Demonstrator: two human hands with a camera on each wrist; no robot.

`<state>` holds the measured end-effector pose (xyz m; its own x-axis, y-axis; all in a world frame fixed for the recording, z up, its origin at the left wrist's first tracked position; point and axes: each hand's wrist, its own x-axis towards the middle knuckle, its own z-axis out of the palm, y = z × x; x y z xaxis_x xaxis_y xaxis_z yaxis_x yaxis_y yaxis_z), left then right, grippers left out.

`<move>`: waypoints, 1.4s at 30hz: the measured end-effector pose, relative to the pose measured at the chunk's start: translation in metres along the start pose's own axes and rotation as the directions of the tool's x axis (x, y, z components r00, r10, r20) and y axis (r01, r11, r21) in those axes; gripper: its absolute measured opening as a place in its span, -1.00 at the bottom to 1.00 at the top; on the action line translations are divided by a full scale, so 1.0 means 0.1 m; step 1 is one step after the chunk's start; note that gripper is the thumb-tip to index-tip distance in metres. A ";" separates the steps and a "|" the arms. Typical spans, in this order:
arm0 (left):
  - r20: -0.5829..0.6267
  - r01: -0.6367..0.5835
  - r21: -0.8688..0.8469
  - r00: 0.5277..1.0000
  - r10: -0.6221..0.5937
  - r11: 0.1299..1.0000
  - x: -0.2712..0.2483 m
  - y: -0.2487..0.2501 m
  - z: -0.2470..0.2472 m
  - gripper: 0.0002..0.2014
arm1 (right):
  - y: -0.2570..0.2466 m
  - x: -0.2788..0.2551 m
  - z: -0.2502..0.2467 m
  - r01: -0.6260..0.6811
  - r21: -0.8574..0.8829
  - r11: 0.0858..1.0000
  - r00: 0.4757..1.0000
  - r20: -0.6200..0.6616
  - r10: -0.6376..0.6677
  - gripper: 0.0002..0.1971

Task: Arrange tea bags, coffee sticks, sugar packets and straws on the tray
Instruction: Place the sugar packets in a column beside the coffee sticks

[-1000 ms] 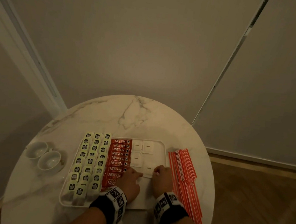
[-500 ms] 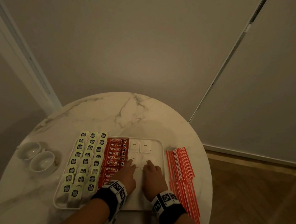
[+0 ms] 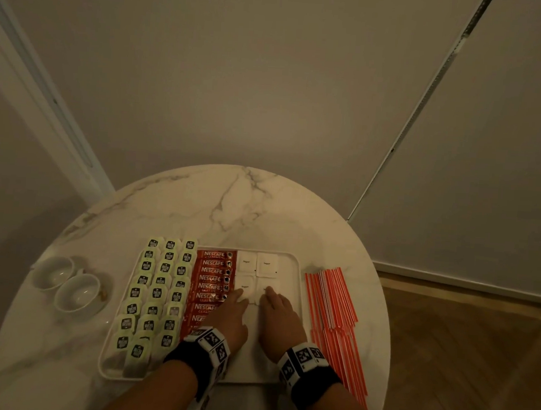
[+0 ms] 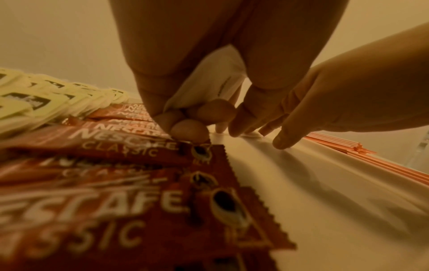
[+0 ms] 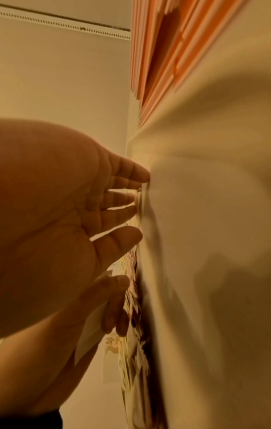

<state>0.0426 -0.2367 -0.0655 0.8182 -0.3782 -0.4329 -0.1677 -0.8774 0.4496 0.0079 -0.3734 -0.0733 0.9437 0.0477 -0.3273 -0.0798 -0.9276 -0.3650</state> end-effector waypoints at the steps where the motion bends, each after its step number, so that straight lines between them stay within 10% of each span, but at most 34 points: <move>1: -0.003 -0.001 0.000 1.000 0.001 1.000 0.00 0.00 0.00 -0.40 | 0.00 0.00 0.00 -0.004 -0.003 1.000 1.000 0.008 0.004 -0.30; 22: -0.003 0.019 0.011 1.000 -0.019 1.000 0.02 0.01 -0.01 -0.40 | 0.01 0.05 -0.03 -0.010 -0.012 1.000 0.999 0.040 0.011 -0.26; 28: -0.209 -0.060 -0.263 0.978 0.003 0.963 -0.06 0.07 -0.08 -0.56 | 0.04 -0.03 -0.08 -0.012 0.126 0.992 0.982 -0.187 0.035 -0.46; 30: -0.162 -0.007 -0.591 0.980 -0.111 0.807 -0.12 0.09 -0.16 -0.68 | 0.00 -0.06 -0.10 0.008 0.233 0.973 0.968 -0.244 0.051 -0.60; 33: 0.059 0.075 -0.991 0.988 -0.144 0.109 -0.22 0.14 -0.31 -0.72 | -0.17 -0.12 -0.20 -0.003 0.659 0.752 0.991 -0.097 0.089 -0.78; 35: 0.092 0.078 -0.984 0.993 -0.079 -0.162 -0.31 0.15 -0.43 -0.64 | -0.28 -0.16 -0.27 -0.065 0.866 0.496 0.998 0.049 0.045 -0.81; 38: 0.056 0.051 -0.989 0.998 -0.027 -0.139 -0.35 0.11 -0.52 -0.55 | -0.38 -0.19 -0.31 -0.068 0.946 0.316 0.996 0.083 -0.033 -0.83; 42: -0.011 -0.018 -0.997 0.997 -0.076 -0.081 -0.39 0.06 -0.56 -0.64 | -0.43 -0.19 -0.38 -0.028 0.955 0.295 0.999 0.032 -0.010 -0.95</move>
<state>0.0405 -0.2110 -0.0023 0.8348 -0.3068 -0.4570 0.5472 0.3723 0.7496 0.0051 -0.3488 -0.0187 0.9337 0.0687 -0.3514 -0.3562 0.0786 -0.9311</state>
